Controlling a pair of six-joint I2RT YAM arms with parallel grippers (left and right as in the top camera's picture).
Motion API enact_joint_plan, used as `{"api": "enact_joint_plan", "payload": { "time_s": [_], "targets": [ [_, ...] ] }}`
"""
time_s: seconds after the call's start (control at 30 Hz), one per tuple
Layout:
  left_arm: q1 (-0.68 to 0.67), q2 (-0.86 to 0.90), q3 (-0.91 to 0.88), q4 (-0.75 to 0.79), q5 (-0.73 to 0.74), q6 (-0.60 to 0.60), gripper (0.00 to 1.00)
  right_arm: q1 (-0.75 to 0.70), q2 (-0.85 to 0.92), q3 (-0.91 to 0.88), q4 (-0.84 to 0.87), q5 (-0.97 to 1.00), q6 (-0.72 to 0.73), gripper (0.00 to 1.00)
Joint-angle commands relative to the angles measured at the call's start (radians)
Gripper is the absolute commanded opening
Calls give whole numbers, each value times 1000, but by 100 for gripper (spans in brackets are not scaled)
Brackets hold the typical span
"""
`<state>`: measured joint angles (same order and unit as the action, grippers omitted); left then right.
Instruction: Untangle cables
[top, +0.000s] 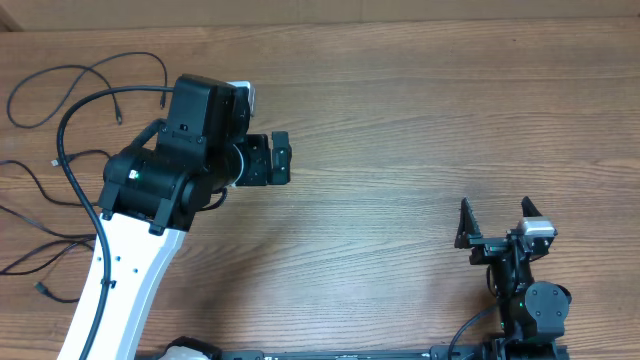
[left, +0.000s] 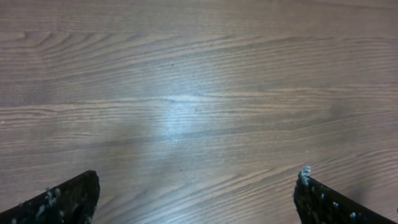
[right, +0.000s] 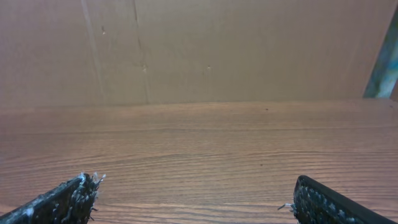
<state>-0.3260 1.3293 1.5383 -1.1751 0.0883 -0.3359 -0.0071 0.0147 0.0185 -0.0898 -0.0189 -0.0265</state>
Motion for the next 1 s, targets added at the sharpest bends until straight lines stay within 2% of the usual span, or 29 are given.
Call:
{"api": "enact_joint_plan", "payload": {
  "time_s": [0.0,0.17,0.63,0.77,0.97],
  "targets": [
    [0,2,6,-18,-28,23,100,-5,-12,-10,5,7,-5,100],
    [13,-61,-127,3,-73,23,100,-5,-12,-10,5,7,-5,100],
    [211,-435,-614,171,40,14,99,-5,-12,-10,5,7,-5,100],
    [223,-560,-742,280,42,28,99,-5,-12,-10,5,7,-5,100],
    [223,-761,-952,551,154,185,100,-5,-12,-10,5,7,-5,100]
  ]
}}
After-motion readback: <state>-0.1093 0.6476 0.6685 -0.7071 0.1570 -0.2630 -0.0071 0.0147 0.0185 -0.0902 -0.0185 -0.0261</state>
